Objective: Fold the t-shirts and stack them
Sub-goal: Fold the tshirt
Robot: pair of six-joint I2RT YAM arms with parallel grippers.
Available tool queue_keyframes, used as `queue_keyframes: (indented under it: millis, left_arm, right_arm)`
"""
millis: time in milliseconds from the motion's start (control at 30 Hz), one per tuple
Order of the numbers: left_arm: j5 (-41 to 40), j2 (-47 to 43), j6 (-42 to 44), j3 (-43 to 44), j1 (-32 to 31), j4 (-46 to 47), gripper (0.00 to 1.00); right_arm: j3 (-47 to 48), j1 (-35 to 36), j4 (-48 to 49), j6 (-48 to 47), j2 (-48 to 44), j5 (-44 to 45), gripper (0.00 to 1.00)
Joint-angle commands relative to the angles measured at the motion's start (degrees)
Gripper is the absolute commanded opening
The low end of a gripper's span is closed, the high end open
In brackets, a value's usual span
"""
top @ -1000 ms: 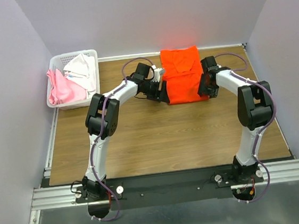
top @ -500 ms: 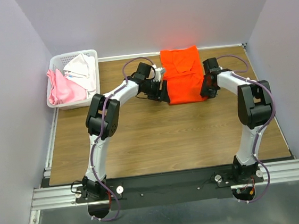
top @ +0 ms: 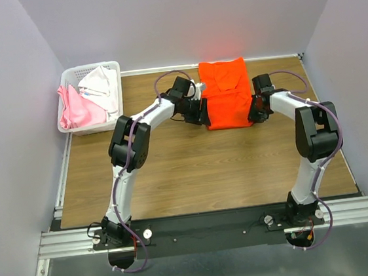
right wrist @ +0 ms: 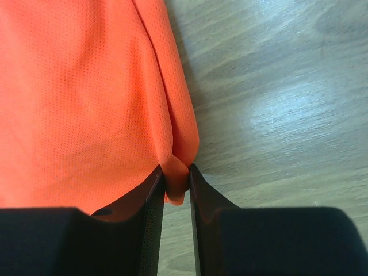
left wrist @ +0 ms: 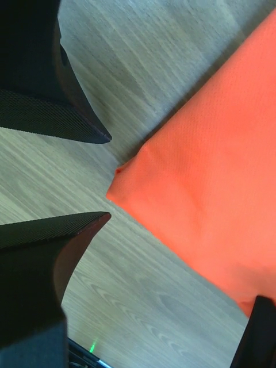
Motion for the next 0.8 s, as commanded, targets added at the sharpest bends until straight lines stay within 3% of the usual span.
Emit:
queue_keyframes:
  millis: [0, 467, 567, 667, 700, 767]
  left_arm:
    - [-2.5, 3.0, -1.3, 3.0, -0.6, -2.3, 0.57]
    - [-2.9, 4.0, -2.5, 2.0, -3.0, -3.4, 0.56]
    - [-3.8, 4.0, -2.3, 1.3, -3.4, -3.6, 0.48]
    - [-5.1, 4.1, -2.1, 0.8, -3.4, -4.3, 0.33]
    - [-6.0, 4.0, -2.0, 0.6, -3.4, -4.4, 0.23]
    - [-6.7, 3.6, -1.9, 0.2, -3.4, -4.6, 0.20]
  right_arm:
    - [-3.3, -0.1, -4.7, 0.2, 0.8, -2.6, 0.29]
    - [-4.5, -0.1, -4.7, -0.1, 0.0, -4.4, 0.27]
    - [-4.6, -0.1, -4.7, -0.2, -0.1, -4.5, 0.27]
    - [-4.5, -0.1, -4.7, -0.3, -0.2, -4.5, 0.26]
    - [-4.6, -0.1, -4.7, -0.3, -0.3, -4.5, 0.25]
    - [-4.7, -0.1, -4.7, -0.3, -0.6, -4.5, 0.22]
